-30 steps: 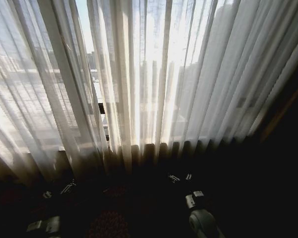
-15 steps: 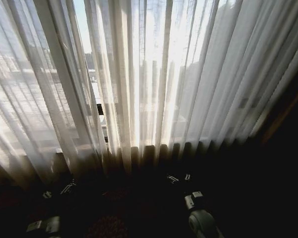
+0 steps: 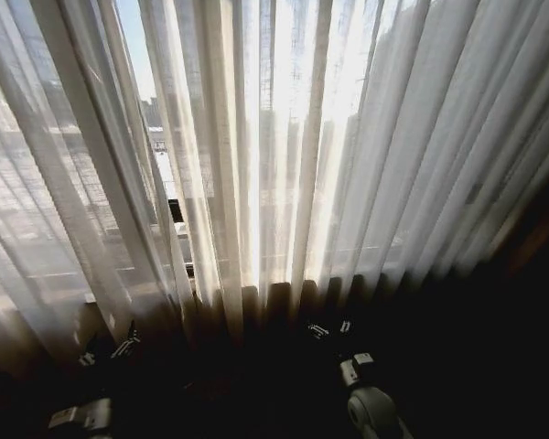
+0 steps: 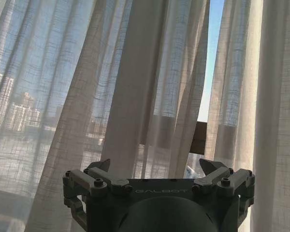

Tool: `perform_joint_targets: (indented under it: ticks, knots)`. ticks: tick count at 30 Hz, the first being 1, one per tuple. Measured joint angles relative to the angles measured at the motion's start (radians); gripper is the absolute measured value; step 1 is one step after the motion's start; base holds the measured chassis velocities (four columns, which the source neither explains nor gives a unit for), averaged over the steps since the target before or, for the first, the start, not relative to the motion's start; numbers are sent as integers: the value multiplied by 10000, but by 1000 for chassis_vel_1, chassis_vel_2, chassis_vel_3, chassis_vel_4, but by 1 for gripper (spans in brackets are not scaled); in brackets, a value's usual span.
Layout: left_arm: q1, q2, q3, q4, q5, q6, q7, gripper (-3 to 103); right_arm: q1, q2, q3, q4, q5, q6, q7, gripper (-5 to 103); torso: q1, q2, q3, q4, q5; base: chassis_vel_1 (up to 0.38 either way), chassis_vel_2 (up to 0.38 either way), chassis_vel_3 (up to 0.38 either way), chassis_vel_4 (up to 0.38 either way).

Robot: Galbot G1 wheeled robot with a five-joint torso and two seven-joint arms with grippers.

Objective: Open the curtains by pulling them apart, changing their state from closed to fully open.

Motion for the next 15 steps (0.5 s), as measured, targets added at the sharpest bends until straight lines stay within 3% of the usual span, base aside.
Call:
perform_joint_targets:
  ticks: [7,15]
  knots:
    - [3,0,-2,0,0,0,-1,100,163,31,-4,-221,104,-13,69,100,-8,4,-2,4,1,-277,394,296,-353]
    - [2,0,1,1,0,0,0,100,324,101,-59,-461,158,2,308,100,-7,4,-2,1,-4,-373,334,349,-372]
